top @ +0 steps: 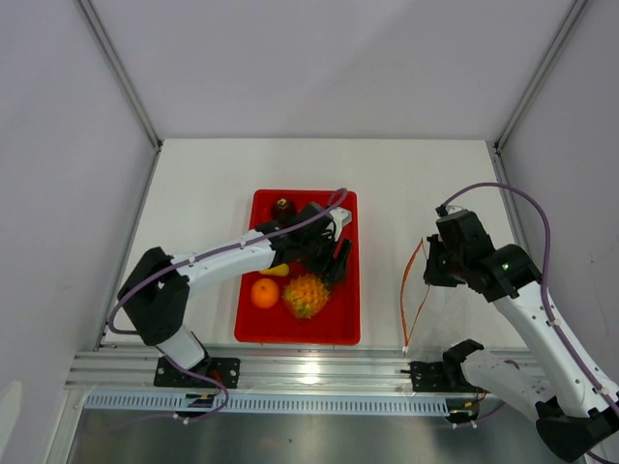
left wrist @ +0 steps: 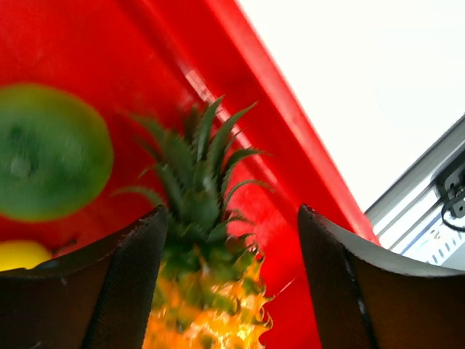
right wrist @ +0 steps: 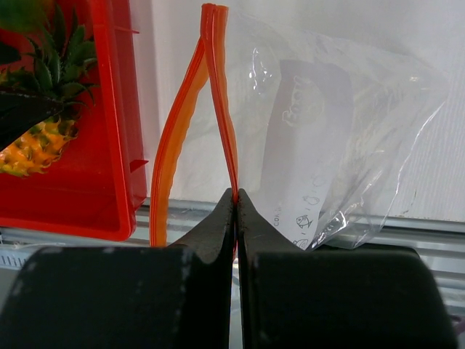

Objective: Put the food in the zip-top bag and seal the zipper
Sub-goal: Pick up the fake fruit from the bin.

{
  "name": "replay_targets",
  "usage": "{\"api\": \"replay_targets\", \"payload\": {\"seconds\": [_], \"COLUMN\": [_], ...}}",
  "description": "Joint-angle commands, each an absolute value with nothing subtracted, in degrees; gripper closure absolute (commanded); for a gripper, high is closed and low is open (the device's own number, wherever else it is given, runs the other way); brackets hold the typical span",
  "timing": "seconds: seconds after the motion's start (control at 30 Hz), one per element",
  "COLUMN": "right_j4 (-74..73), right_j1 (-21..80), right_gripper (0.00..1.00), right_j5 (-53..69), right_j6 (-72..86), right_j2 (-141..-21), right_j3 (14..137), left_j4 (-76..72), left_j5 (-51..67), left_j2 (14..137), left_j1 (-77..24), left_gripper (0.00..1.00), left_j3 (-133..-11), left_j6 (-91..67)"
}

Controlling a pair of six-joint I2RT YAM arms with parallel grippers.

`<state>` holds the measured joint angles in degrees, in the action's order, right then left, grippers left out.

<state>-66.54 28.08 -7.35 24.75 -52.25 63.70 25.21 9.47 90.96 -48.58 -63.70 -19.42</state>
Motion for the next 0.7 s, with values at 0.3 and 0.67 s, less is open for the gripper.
{"api": "replay_targets", "payload": {"seconds": [0.3,0.67], "right_j4": [-65.0,-64.2], "right_j1": [28.4,28.6], "right_gripper": [1.00,1.00], "right_j5": [-7.9,-7.2], "right_j6": [23.9,24.4], "right_j2": [-51.0,-50.8], "right_j3": [63.1,62.8], "left_j4": [30.7,31.3], "left_j5": [2.2,1.6], "left_j2": [100.6,104.2], "left_j1": [-50.4,-51.0], "left_gripper": [0.21,0.45], "left_j3": [-73.3,-71.8], "left_j6": [-18.6,-20.1]}}
